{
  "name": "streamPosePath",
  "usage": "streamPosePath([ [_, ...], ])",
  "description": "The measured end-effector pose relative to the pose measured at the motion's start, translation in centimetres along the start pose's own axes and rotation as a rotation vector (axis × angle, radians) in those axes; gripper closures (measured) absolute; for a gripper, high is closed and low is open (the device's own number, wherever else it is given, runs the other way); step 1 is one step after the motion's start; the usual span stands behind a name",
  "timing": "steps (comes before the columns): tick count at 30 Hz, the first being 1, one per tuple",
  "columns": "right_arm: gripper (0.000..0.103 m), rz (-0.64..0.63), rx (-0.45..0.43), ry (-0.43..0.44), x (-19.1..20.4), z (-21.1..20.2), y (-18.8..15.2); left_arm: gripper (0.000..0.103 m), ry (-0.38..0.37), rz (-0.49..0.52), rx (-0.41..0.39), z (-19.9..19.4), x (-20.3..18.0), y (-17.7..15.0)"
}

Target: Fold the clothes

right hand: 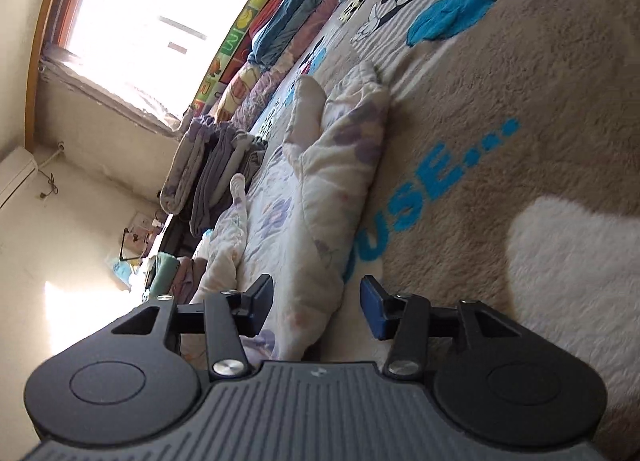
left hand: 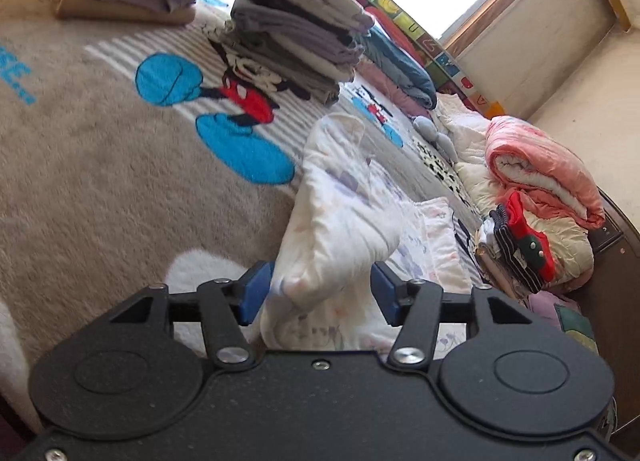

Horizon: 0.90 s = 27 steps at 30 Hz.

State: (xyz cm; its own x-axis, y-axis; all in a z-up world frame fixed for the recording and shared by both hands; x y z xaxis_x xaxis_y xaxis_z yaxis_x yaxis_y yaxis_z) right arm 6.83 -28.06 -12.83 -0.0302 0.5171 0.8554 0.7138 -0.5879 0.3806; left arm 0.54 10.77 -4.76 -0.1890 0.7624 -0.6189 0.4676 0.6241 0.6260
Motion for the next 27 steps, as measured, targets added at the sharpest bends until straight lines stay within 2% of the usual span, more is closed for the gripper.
streamPosePath([
  [2, 0.054, 0.032, -0.028, 0.006, -0.9, 0.2, 0.7, 0.049, -0.016, -0.010, -0.002, 0.5, 0.2, 0.9],
  [5, 0.054, 0.009, -0.020, 0.003, -1.3, 1.2, 1.1, 0.049, -0.046, -0.037, 0.025, 2.4, 0.4, 3.5],
  [8, 0.054, -0.078, -0.014, -0.019, -0.6, 2.2, 1.0, 0.049, -0.066, -0.020, 0.064, 5.0, 0.4, 5.6],
  [12, 0.053, -0.128, -0.035, 0.004, -0.9, 2.6, 1.2, 0.049, -0.068, 0.036, 0.114, 9.2, 0.8, 8.0],
  [20, 0.052, -0.287, -0.112, 0.029, -0.4, 2.8, 0.0, 0.055, -0.187, 0.010, 0.121, 14.0, 3.1, 10.2],
  [24, 0.053, -0.269, -0.114, 0.078, -1.1, 2.6, 0.5, 0.063, -0.218, 0.009, 0.133, 15.3, 3.2, 10.6],
  [26, 0.053, -0.281, -0.116, 0.079, -1.0, 2.5, 0.4, 0.074, -0.233, 0.013, 0.138, 15.9, 3.0, 10.7],
  [27, 0.053, -0.283, -0.117, 0.081, -1.0, 2.4, 0.3, 0.083, -0.228, 0.022, 0.129, 15.7, 3.0, 10.7],
])
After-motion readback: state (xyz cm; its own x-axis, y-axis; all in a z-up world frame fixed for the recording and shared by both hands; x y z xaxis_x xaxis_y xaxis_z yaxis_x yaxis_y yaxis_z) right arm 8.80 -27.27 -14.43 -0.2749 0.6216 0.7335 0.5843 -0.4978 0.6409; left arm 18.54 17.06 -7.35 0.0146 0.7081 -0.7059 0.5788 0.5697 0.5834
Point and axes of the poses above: each gripper's, at about its wrist camera, not at the fingertips, and z roughly the way its jaws point, x to its left, y to its top, the point moved 2 cm from there along z, roughly the way its jaws point
